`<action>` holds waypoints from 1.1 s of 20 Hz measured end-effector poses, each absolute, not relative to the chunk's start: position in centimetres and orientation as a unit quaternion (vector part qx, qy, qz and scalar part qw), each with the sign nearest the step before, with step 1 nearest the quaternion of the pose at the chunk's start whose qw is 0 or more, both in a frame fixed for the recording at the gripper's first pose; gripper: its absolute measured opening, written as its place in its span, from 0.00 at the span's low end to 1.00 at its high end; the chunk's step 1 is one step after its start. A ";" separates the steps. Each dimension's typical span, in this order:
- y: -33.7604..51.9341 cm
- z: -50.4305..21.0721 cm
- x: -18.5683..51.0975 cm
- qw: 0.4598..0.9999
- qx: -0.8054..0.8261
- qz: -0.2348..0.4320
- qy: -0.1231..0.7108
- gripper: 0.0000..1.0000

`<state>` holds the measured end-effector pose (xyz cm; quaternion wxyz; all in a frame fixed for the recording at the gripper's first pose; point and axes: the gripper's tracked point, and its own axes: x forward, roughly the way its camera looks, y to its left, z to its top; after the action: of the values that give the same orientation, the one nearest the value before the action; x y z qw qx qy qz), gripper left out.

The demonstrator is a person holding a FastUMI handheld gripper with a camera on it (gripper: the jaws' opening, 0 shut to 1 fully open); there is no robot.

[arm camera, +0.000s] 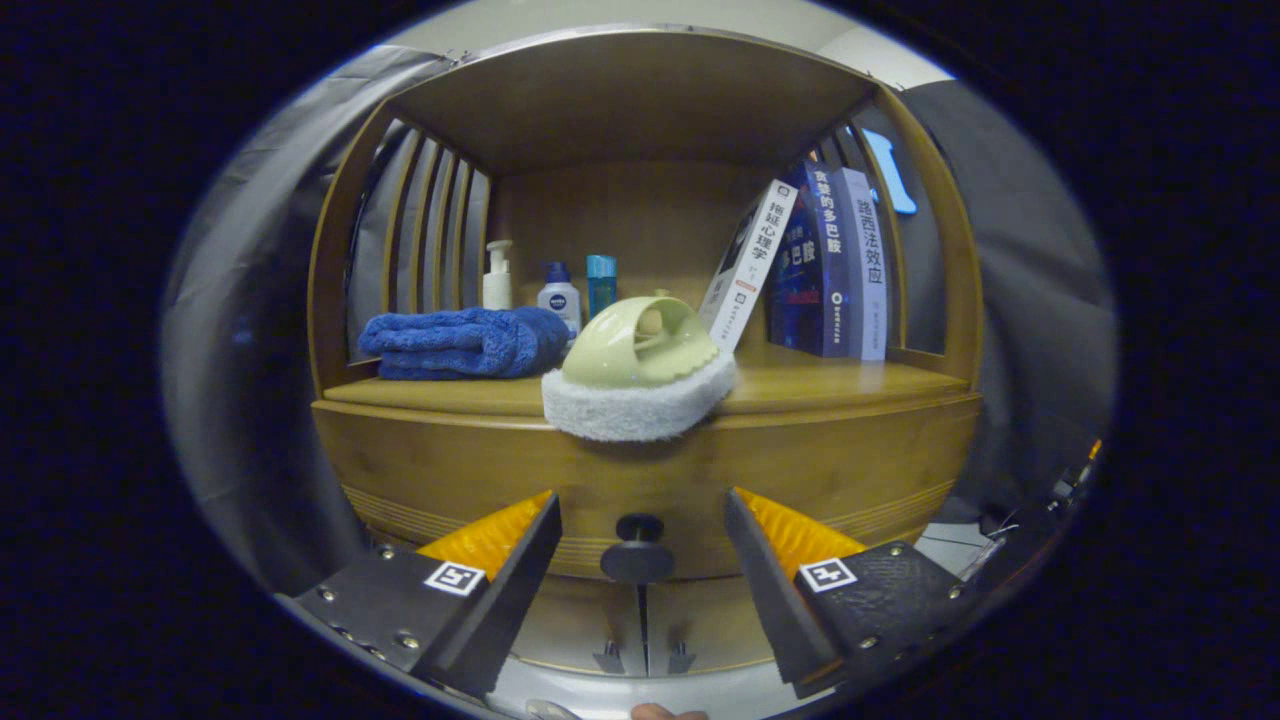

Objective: Pull open the drawer, take out the items inside it, and place them on the countertop above the cabinet.

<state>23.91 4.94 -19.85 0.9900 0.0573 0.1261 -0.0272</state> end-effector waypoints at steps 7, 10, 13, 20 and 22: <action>4.0 -14.9 18.0 0.994 0.047 -0.019 0.095 0.99; 3.0 -9.8 14.7 0.997 0.047 -0.015 0.057 0.98; 1.5 -4.8 11.2 0.999 0.037 -0.014 0.021 0.98; -2.8 1.7 4.5 0.999 0.008 -0.046 -0.025 0.98; -4.2 2.0 3.5 0.998 0.000 -0.061 -0.026 0.98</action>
<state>3.48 -4.24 1.97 0.9978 0.0005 -0.0263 -0.0610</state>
